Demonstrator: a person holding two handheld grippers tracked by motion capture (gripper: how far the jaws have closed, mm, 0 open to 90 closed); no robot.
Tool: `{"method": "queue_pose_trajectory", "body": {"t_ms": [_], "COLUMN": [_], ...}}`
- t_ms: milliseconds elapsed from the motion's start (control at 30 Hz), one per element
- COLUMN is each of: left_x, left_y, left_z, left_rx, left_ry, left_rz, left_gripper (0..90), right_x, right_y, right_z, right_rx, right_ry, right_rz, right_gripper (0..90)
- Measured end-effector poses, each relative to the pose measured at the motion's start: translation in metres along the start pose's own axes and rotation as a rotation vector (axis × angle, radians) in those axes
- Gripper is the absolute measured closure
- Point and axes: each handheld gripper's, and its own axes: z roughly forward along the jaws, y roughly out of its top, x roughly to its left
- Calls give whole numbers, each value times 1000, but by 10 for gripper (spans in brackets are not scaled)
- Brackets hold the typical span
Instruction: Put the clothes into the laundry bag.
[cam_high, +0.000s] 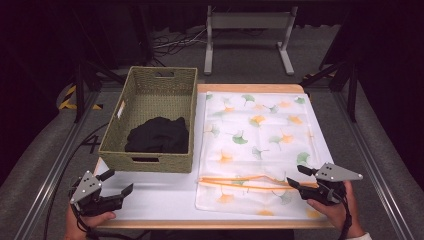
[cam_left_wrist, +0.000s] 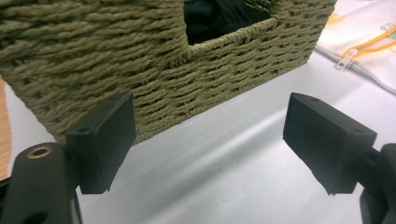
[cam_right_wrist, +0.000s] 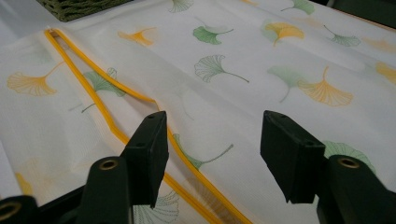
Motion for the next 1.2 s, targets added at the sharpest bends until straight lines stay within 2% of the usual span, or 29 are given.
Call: {"method": "queue_pose_trajectory", "body": {"t_ms": [300,600,867,1200], "left_x": [-5,-7,-8,-10], "left_y": [0,1,1,1], "left_z": [4,9,8,11], "left_rx": [8,22,25,42], "left_ry": [-24,-43,-44,-54], "left_rz": [7,25,22,37], "left_gripper": [182,184,184,184], "right_x": [2,8,15,22], "right_y": [2,9,20,27], "right_z": [1,8,30,58], "right_rx": [1,31,86,174], "right_ry": [29,43,90,140], "right_rz": [5,-47,-96,-119], "right_gripper": [418,444,480,438]}}
